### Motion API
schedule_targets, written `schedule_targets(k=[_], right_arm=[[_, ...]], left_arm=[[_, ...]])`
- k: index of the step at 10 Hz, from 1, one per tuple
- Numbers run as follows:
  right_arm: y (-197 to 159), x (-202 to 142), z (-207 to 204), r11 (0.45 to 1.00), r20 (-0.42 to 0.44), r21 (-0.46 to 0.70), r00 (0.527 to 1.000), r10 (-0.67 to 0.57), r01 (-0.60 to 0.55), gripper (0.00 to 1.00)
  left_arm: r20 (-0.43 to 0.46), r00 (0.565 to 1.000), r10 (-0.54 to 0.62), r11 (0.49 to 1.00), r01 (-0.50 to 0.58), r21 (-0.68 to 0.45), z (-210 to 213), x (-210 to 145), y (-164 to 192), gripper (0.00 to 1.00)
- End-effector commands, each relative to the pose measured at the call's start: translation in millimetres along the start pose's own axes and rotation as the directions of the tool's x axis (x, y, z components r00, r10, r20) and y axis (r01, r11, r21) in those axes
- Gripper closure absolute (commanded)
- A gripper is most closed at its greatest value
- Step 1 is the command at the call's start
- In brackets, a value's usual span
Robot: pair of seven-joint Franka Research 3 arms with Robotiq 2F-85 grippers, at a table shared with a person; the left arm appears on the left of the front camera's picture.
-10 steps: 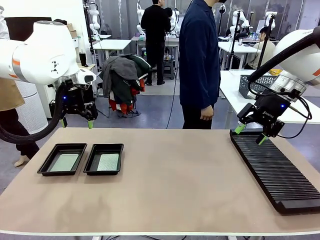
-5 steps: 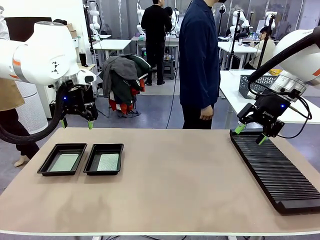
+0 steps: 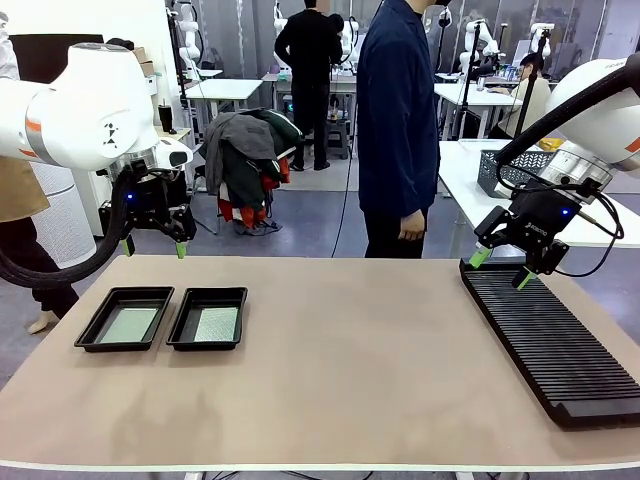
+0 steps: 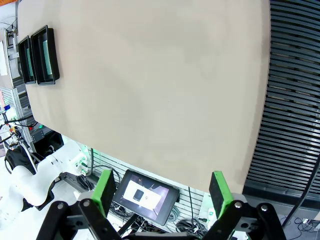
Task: Inspect and transfer BCBs to ESD trays.
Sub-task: Pick up the ESD tray and place it on the left side of the table.
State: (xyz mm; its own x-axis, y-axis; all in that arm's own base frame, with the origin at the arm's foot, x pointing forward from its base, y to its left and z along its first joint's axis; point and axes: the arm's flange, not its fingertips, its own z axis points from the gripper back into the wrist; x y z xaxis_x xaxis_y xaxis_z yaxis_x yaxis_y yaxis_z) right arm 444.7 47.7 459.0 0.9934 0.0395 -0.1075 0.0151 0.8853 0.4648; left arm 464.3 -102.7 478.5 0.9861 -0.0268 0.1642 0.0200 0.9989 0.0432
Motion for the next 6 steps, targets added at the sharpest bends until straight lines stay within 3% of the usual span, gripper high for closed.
schedule_targets(k=[1, 6], right_arm=[[1.6, 0.5, -0.9, 1.000, 0.017, 0.001, 1.000, -0.021, 0.021, 0.00], [1.6, 0.5, -0.9, 1.000, 0.017, 0.001, 1.000, -0.021, 0.021, 0.00]], left_arm=[[0.004, 1.000, 0.002, 1.000, -0.002, -0.001, -2.1, -0.1, 0.2, 0.00], [0.004, 1.000, 0.002, 1.000, -0.002, -0.001, -2.1, -0.1, 0.2, 0.00]])
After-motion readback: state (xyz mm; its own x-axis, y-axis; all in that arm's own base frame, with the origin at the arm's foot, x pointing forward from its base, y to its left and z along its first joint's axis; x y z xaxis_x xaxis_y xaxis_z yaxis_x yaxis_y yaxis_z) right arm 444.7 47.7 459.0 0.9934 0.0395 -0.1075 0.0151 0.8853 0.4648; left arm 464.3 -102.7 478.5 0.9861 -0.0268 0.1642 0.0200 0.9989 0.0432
